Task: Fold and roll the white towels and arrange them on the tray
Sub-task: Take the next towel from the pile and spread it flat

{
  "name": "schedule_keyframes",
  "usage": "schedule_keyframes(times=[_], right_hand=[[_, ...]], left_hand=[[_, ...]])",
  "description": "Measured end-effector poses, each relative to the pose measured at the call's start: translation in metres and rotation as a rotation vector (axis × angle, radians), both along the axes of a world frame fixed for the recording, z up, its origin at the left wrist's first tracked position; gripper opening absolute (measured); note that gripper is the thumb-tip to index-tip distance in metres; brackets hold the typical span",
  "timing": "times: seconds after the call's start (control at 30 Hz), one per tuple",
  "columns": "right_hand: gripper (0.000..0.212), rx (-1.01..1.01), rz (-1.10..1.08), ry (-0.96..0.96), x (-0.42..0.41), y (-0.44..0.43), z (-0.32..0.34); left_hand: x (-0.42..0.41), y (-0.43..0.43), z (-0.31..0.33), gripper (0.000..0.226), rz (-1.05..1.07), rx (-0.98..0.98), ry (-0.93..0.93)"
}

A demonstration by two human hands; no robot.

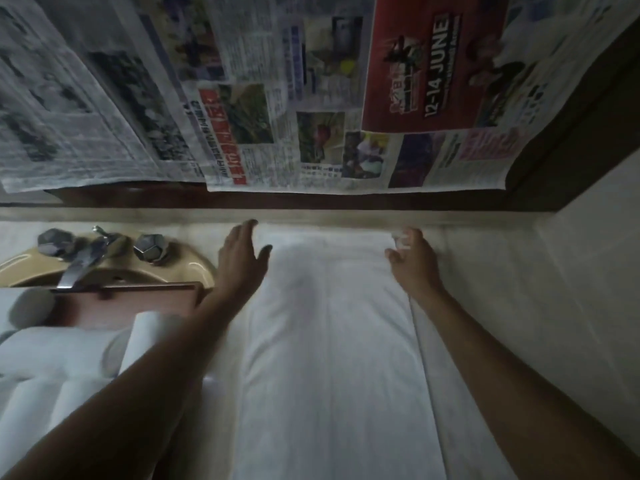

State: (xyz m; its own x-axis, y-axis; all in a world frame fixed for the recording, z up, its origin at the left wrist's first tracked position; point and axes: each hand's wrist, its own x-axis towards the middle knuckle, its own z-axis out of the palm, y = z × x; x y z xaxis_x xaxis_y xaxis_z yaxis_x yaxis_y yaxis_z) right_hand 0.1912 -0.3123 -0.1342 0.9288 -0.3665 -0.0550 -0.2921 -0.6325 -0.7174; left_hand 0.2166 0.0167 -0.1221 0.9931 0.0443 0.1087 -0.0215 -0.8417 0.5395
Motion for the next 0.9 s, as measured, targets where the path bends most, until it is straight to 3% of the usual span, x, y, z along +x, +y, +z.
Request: schedule_keyframes(times=[0.1, 0.27, 0.37, 0.53, 0.73, 0.8, 0.9], right_hand=[[0.061, -0.119, 0.158, -0.076, -0.036, 0.035, -0.041], [0.055, -0.448, 0.373, -0.101, -0.065, 0.095, -0.094], [0.054, -0.563, 0.357, -0.122, -0.053, 0.056, -0.1], [0.064, -0.593, 0.131, 0.067, -0.014, 0.005, -0.098], [0.058, -0.616, 0.37, 0.002, 0.017, 0.059, -0.097], [0.059, -0.631, 0.296, 0.042, 0.034, 0.029, -0.102], [0.065, -0.63, 0.224, 0.18, 0.046, -0.02, -0.093]], left_hand=[[-0.035, -0.038, -0.044, 0.063, -0.18, 0.076, -0.02], [-0.053, -0.059, -0.097, 0.064, -0.406, 0.153, 0.053], [-0.029, -0.018, -0.112, 0.062, -0.337, 0.234, -0.007], [0.012, 0.009, -0.1, 0.069, -0.17, 0.293, 0.028], [0.015, -0.055, -0.115, 0.062, -0.418, 0.238, -0.003], [0.036, -0.031, -0.118, 0.062, -0.347, 0.256, -0.013], [0.058, 0.006, -0.106, 0.071, -0.207, 0.326, 0.125]])
